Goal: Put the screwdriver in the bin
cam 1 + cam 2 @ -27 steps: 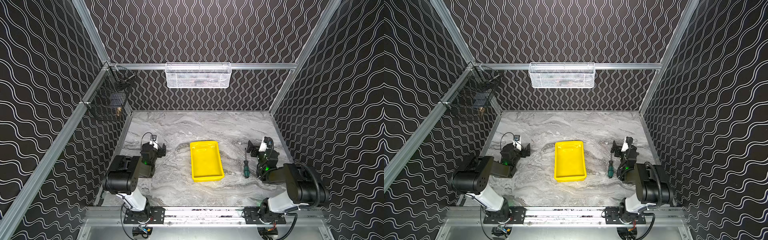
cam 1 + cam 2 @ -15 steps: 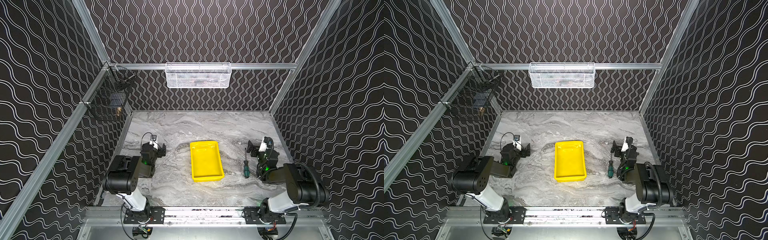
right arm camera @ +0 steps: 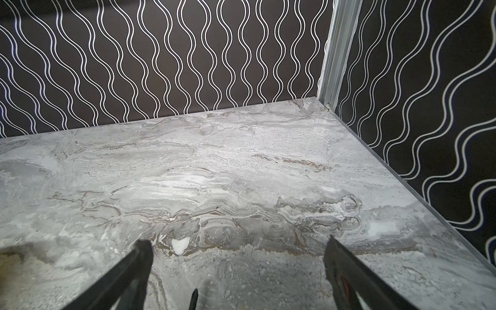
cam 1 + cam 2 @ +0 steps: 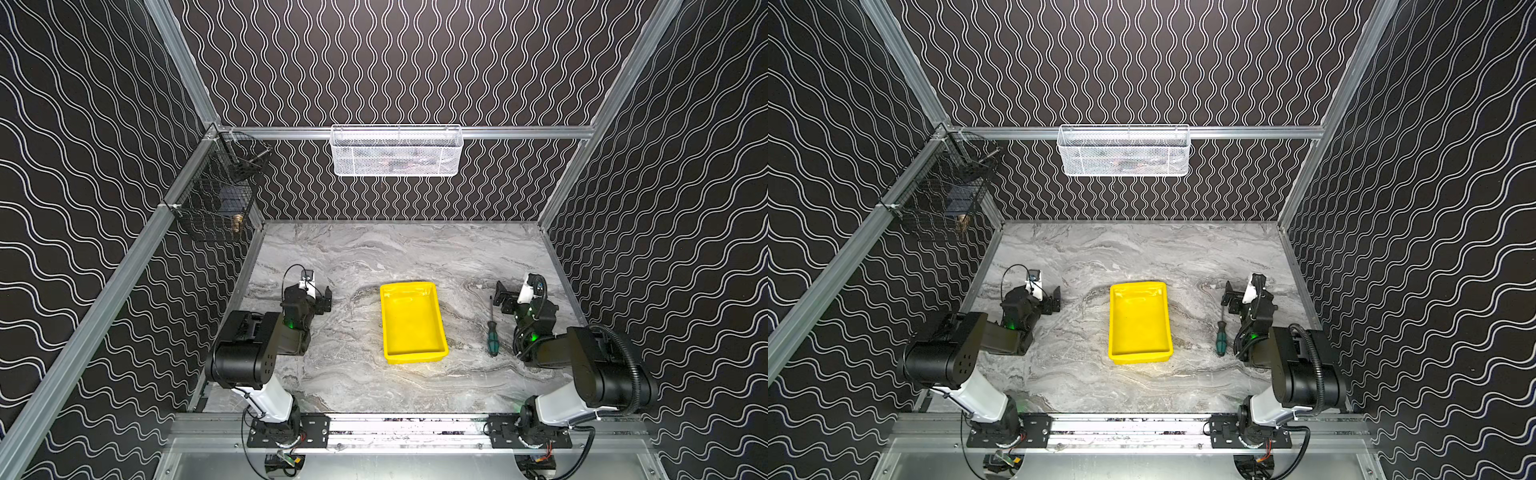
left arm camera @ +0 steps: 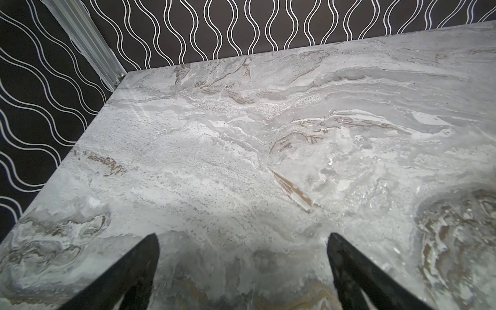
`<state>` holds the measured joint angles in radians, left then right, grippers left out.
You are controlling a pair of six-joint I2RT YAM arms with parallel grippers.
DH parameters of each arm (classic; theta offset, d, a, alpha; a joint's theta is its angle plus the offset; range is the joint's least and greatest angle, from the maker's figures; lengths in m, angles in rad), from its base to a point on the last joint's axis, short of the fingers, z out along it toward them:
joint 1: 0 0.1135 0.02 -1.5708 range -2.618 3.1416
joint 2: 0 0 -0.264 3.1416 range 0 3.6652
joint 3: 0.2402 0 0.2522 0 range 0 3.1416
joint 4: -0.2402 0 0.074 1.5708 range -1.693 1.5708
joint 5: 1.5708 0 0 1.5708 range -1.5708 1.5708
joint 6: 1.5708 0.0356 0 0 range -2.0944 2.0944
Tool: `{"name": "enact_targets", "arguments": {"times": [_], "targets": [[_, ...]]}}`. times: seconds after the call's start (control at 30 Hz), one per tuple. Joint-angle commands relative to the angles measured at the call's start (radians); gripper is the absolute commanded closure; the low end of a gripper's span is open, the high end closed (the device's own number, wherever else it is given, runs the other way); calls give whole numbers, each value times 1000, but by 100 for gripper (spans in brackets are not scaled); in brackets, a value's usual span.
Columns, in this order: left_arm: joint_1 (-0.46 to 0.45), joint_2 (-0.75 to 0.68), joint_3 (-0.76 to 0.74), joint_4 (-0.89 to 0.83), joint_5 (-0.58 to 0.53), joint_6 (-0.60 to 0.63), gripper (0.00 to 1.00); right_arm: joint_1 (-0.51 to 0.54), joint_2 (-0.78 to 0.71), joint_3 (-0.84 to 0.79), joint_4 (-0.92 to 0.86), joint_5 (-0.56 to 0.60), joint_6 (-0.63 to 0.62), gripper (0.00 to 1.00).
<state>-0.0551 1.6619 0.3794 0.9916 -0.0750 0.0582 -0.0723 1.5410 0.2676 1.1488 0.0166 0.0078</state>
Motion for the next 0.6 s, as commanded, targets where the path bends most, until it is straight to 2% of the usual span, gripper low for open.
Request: {"name": "enact_targets", "arguments": {"times": [0.0,0.43,0.57], "targets": [[0,-1,4,13,0,6,1,2,1,1,23,-5,-2,1],[-2,-8,-8,29,-4,8,1,2,1,1,22,-3,-2,1],[-4,-94,-19,-13,-113,-32,1,2,0,1,22,-3,-2,1]]}}
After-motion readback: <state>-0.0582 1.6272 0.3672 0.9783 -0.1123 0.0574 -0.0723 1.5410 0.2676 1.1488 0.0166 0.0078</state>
